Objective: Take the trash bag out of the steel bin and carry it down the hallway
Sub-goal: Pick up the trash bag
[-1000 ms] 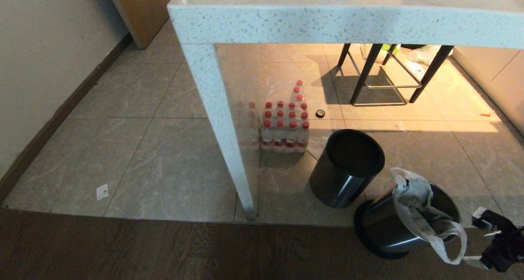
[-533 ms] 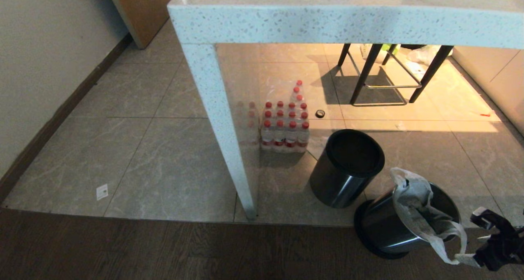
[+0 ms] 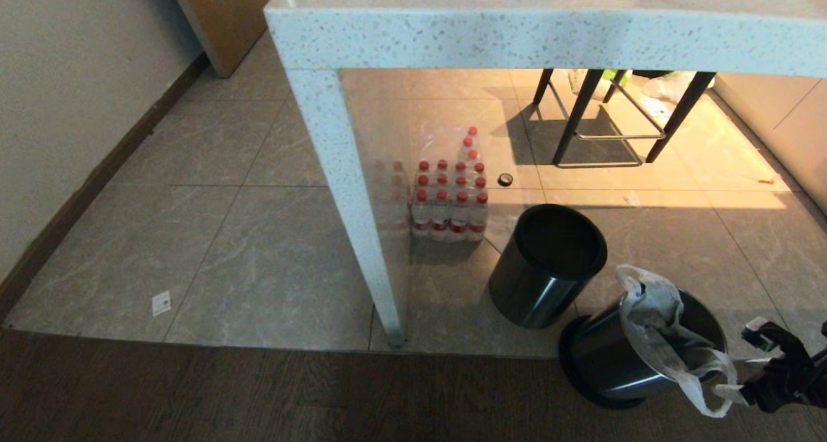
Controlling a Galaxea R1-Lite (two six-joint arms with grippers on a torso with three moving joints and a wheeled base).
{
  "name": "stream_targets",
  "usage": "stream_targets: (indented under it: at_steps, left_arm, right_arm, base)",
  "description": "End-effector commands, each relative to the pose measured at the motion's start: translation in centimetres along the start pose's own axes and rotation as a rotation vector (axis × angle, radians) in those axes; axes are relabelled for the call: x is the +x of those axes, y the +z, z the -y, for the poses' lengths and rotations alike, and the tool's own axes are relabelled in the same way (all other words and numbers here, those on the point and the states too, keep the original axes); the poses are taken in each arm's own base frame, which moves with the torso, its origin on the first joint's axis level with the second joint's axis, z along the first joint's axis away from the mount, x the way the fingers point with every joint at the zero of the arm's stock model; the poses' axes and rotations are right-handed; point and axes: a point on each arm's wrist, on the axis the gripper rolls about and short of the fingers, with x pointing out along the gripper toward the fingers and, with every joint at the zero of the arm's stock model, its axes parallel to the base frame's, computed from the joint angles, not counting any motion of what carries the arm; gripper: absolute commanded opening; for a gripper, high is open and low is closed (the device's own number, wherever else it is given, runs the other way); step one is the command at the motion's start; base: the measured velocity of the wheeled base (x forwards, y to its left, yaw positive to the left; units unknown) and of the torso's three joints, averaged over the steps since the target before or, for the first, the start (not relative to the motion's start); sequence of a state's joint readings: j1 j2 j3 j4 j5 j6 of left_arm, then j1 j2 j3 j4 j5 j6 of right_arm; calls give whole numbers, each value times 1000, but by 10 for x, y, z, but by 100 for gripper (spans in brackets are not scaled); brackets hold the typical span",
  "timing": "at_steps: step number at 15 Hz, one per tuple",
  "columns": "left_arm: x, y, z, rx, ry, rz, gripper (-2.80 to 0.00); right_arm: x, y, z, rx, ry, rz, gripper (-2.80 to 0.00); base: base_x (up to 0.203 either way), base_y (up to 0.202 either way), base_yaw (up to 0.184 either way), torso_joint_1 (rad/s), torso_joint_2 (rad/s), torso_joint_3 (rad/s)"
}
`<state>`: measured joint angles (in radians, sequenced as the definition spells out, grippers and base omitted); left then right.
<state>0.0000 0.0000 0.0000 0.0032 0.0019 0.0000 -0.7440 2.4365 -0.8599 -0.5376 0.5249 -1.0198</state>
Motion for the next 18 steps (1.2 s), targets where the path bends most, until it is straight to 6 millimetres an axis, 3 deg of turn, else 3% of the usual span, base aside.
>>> stream_targets:
  at_steps: [1, 5, 6, 7, 14, 18]
  left_arm:
    - [0, 0, 0, 0, 0, -1, -280]
    - [0, 0, 0, 0, 1, -1, -280]
    - [0, 0, 0, 0, 0, -1, -280]
    - [0, 0, 0, 0, 1, -1, -280]
    - [0, 0, 0, 0, 1, -1, -280]
    - [0, 0, 0, 0, 1, -1, -280]
  right_arm:
    - [4, -1, 3, -12, -5, 8, 0]
    - [10, 4, 17, -56, -73, 46, 0]
    - [10, 4, 17, -60, -74, 46, -12]
    - [10, 4, 17, -65, -73, 50, -280]
    - [8, 7, 16, -87, -78, 83, -280]
    - [-3, 13, 13, -86, -76, 79, -280]
  base:
    - [0, 0, 0, 0, 0, 0]
    - [0, 0, 0, 0, 0, 0]
    - [0, 0, 0, 0, 0, 0]
    - [0, 0, 0, 0, 0, 0]
    - [0, 0, 0, 0, 0, 0]
    - [0, 0, 0, 0, 0, 0]
